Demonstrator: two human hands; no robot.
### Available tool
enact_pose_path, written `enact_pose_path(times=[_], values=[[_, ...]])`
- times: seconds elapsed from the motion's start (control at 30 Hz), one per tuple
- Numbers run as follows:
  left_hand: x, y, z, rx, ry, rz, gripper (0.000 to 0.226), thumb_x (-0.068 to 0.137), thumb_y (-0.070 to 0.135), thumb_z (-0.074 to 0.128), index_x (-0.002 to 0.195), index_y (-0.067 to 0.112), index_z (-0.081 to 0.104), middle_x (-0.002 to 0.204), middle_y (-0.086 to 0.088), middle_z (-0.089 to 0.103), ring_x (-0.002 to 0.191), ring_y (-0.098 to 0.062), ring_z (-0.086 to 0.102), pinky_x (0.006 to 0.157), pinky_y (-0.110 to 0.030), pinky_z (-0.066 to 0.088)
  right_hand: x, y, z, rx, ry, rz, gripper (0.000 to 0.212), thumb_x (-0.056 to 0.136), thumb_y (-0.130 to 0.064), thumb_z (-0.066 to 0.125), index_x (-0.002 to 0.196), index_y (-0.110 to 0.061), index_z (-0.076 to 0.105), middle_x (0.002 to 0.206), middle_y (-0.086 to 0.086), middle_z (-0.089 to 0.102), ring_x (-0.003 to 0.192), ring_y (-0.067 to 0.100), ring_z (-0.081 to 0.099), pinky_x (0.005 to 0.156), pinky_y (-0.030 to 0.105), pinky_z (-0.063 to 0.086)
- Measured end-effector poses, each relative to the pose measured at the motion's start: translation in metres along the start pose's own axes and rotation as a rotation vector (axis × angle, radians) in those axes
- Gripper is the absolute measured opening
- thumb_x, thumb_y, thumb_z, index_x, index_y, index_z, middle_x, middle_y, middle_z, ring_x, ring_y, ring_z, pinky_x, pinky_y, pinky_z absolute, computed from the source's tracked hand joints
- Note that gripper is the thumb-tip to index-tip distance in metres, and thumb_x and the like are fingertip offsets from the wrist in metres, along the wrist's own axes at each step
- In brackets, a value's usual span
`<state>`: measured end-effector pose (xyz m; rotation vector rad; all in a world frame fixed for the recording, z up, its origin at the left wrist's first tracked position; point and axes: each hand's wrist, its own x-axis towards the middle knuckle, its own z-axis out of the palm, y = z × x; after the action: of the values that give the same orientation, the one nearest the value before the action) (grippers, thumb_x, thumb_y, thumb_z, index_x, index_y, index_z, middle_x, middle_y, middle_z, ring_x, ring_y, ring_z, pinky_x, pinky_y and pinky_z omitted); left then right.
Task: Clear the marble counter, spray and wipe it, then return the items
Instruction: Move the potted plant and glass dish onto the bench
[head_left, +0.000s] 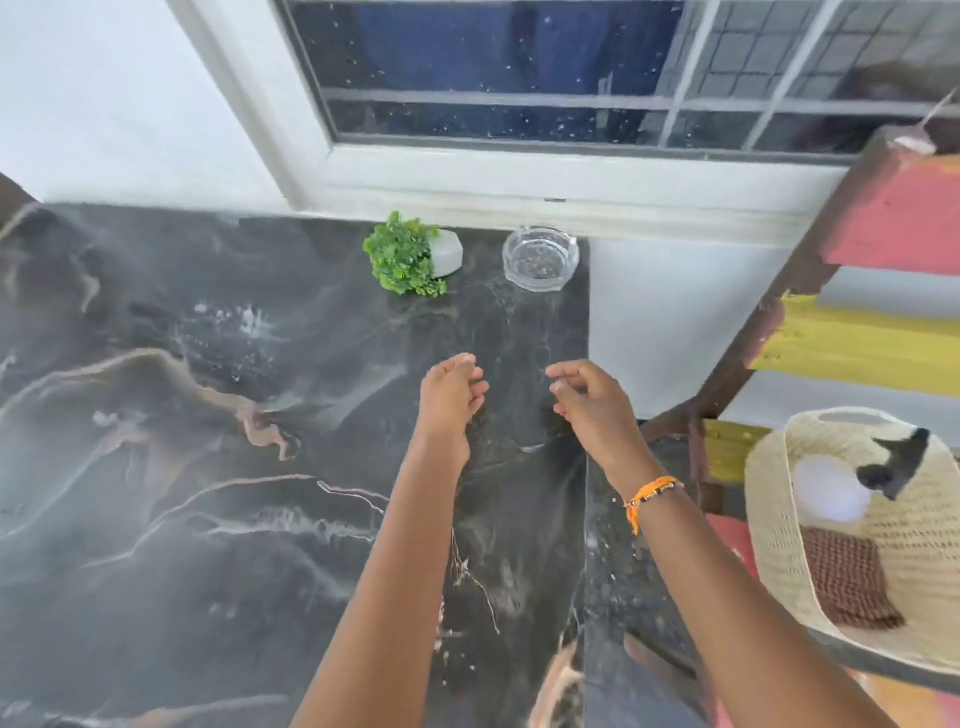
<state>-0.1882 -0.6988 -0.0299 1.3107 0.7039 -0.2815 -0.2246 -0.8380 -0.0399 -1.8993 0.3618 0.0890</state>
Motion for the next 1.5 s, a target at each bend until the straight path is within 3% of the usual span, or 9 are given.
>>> enact_pose_path(times=[0.27,0.47,0.57,0.63,0.77,1.1,1.2,1.33,1.5], values=[[0.081,0.062,0.037,-0.249,0.073,-0.135,0.011,0.092,0.016,0.055,0.094,0.005,0.051,0.076,-0.004,0.045,0.06,-0.013,0.048,0.047,-0.02,0.045,0.085,-0.013,0.02,-0.325,-0.003,-0.094,0.054,0.089,-0.004,0.036,0.138,-0.028,0.039,0.099,0.005,0.051,0.086,0.019,0.05,0.084,0.035,0.044],[0.107,0.085,0.047,-0.243,0.229,-0.157,0.045,0.082,0.028,0.069,0.113,0.008,0.043,0.078,-0.003,0.046,0.055,-0.013,0.039,0.043,-0.02,0.035,0.12,-0.019,0.027,-0.385,-0.05,-0.055,0.062,0.087,-0.001,0.036,0.144,-0.025,0.03,0.111,0.008,0.046,0.094,0.025,0.05,0.089,0.041,0.045],[0.117,0.092,0.053,-0.153,0.286,-0.172,0.073,0.078,0.04,0.071,0.131,0.008,0.033,0.118,-0.008,0.052,0.094,-0.023,0.059,0.073,-0.03,0.05,0.13,-0.019,0.026,-0.373,-0.019,-0.031,0.051,0.087,-0.004,0.04,0.134,-0.02,0.042,0.114,0.012,0.049,0.094,0.027,0.052,0.09,0.041,0.046],[0.126,0.092,0.056,-0.02,0.382,-0.158,0.085,0.077,0.045,0.07,0.136,0.004,0.025,0.139,-0.01,0.04,0.123,-0.029,0.046,0.094,-0.036,0.042,0.135,-0.018,0.025,-0.359,0.02,-0.017,0.038,0.089,-0.008,0.041,0.125,-0.017,0.051,0.107,0.01,0.05,0.089,0.025,0.052,0.085,0.04,0.046],[0.136,0.085,0.057,0.299,0.471,-0.027,0.081,0.081,0.052,0.061,0.136,0.004,0.027,0.142,-0.013,0.032,0.13,-0.032,0.034,0.103,-0.04,0.035,0.142,-0.015,0.023,-0.351,0.164,0.012,0.019,0.093,-0.023,0.043,0.103,-0.017,0.059,0.111,0.007,0.061,0.091,0.027,0.059,0.077,0.035,0.046],[0.155,0.085,0.039,0.361,0.303,0.264,0.03,0.081,0.025,0.07,0.095,0.014,0.045,0.109,-0.006,0.057,0.106,-0.026,0.055,0.088,-0.034,0.046,0.165,-0.012,0.02,-0.244,0.385,0.219,0.043,0.084,-0.024,0.056,0.12,-0.011,0.037,0.085,0.002,0.054,0.077,0.029,0.056,0.067,0.036,0.043],[0.156,0.094,0.037,0.311,0.194,0.198,0.042,0.08,0.015,0.071,0.107,0.014,0.039,0.106,-0.004,0.048,0.092,-0.02,0.049,0.073,-0.027,0.039,0.169,-0.009,0.019,-0.236,0.338,0.215,0.031,0.084,-0.025,0.055,0.108,-0.008,0.046,0.097,0.01,0.061,0.081,0.032,0.06,0.067,0.036,0.046],[0.156,0.104,0.037,0.237,0.123,0.11,0.074,0.075,0.005,0.075,0.129,0.008,0.024,0.13,-0.01,0.043,0.103,-0.019,0.044,0.087,-0.029,0.038,0.17,-0.008,0.019,-0.155,0.321,0.212,0.021,0.085,-0.023,0.054,0.097,-0.013,0.04,0.099,0.015,0.063,0.083,0.035,0.066,0.071,0.043,0.052],[0.15,0.095,0.032,0.28,0.088,0.128,0.069,0.068,0.003,0.079,0.126,0.011,0.043,0.126,-0.005,0.056,0.112,-0.022,0.052,0.092,-0.035,0.042,0.165,-0.009,0.017,-0.07,0.331,0.196,0.015,0.086,-0.018,0.052,0.092,-0.012,0.04,0.084,0.013,0.059,0.056,0.024,0.061,0.056,0.035,0.048]])
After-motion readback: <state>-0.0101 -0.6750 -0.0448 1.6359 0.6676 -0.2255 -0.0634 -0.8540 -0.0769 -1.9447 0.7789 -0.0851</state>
